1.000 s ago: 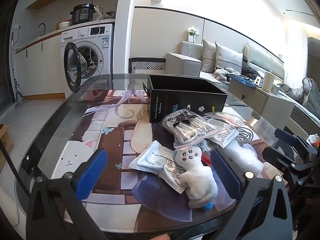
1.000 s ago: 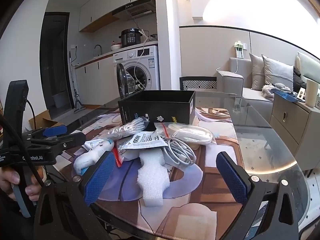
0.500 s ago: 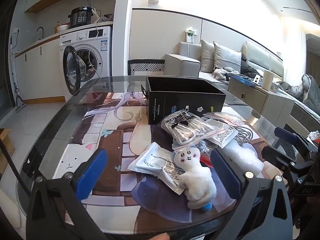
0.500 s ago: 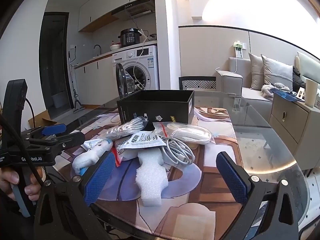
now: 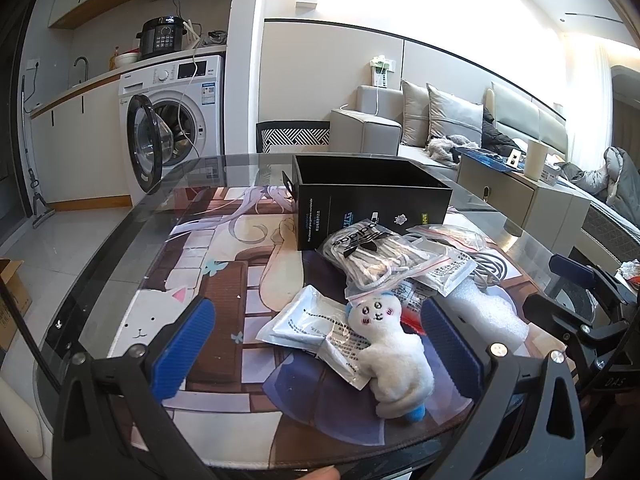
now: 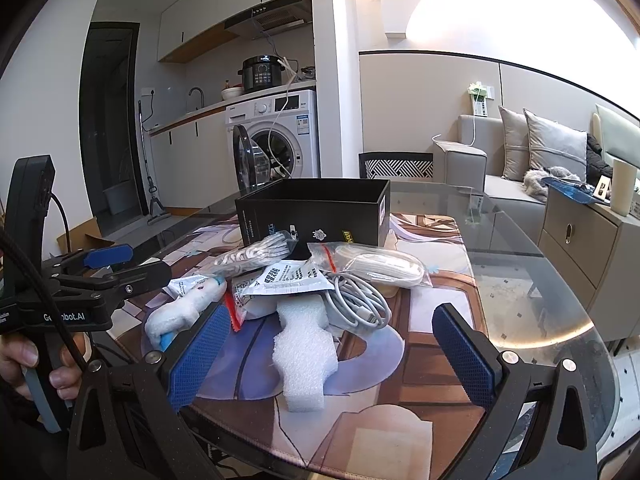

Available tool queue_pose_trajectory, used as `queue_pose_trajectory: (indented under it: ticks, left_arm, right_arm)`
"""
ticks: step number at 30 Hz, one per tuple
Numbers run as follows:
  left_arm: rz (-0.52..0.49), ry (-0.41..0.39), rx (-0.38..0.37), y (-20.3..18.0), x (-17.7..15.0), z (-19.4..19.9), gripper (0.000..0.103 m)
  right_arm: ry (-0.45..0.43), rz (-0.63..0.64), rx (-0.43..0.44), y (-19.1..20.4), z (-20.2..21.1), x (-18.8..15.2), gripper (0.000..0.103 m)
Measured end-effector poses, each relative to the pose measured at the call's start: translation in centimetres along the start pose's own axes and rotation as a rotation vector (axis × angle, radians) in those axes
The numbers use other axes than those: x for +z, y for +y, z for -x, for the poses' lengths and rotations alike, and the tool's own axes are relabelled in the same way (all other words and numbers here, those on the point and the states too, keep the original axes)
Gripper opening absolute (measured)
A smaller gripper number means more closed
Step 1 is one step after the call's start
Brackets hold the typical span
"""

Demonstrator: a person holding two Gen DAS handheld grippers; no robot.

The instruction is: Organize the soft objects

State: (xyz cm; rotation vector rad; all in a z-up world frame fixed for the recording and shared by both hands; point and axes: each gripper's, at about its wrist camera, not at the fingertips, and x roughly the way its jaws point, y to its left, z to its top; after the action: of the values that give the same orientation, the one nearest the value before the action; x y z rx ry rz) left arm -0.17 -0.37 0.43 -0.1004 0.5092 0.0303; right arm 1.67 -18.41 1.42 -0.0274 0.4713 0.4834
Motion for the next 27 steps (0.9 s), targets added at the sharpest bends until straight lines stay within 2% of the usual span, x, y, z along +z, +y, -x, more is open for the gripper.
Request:
queue_pose_trajectory:
  ticks: [27]
  left_arm:
    - [-0.001, -0.002, -0.001, 0.0, -0.02, 0.12, 0.103]
  right_arm:
    - [0.002, 0.002, -0.003, -0.07, -0.04, -0.23, 0.103]
